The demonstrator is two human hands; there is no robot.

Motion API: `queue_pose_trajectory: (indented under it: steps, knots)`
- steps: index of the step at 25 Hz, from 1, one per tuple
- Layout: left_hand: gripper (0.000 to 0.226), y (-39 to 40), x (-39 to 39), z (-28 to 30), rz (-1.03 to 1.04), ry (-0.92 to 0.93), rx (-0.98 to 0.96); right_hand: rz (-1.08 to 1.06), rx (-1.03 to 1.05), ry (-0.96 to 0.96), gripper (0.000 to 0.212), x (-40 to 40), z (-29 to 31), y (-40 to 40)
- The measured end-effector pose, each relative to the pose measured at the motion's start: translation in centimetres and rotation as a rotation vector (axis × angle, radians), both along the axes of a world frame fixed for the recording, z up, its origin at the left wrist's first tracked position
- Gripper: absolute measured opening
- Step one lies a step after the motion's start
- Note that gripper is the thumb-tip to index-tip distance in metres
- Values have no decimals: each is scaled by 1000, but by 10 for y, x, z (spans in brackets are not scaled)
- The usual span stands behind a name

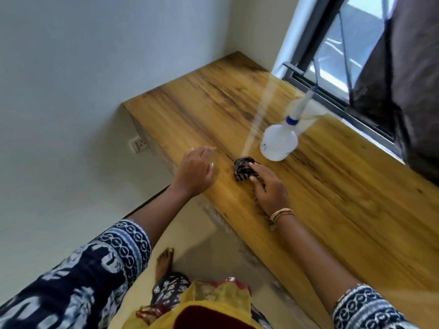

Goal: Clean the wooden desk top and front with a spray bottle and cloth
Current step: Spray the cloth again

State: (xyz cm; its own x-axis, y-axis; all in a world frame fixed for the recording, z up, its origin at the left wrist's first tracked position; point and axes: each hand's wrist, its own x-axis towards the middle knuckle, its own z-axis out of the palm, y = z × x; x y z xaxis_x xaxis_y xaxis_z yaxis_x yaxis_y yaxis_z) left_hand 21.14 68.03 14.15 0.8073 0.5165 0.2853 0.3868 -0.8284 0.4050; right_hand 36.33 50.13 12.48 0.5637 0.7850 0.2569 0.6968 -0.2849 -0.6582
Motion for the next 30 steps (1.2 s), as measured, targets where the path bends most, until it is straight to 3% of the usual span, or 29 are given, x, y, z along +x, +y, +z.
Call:
queue_pose_trajectory:
  steps: [3, 6, 8, 12, 16, 22, 26, 30]
  knots:
    - [43, -31, 28, 14, -32, -42, -1, -276, 186, 441, 30, 17, 18, -41]
    - [49, -51, 60, 33, -62, -100, -88, -488, 517, 1151, 27, 43, 33, -64]
    - [63, -57, 87, 46, -56, -99, -252, -553, 633, 1335, 25, 62, 36, -76]
    - [98, -56, 145, 75, -45, -146, -620, -616, 670, 1278, 38, 91, 40, -89]
    - [107, -55, 189, 92, -118, -235, -710, -618, 695, 1467, 42, 105, 54, -88]
    - [73, -46, 226, 101, -171, -340, -865, -506, 760, 1590, 37, 109, 63, -79]
    - [51, -60, 226, 86, -104, -402, -812, -508, 716, 1598, 38, 115, 61, -85]
    - [46, -52, 229, 87, -136, -397, -847, -607, 652, 1451, 34, 123, 51, -92]
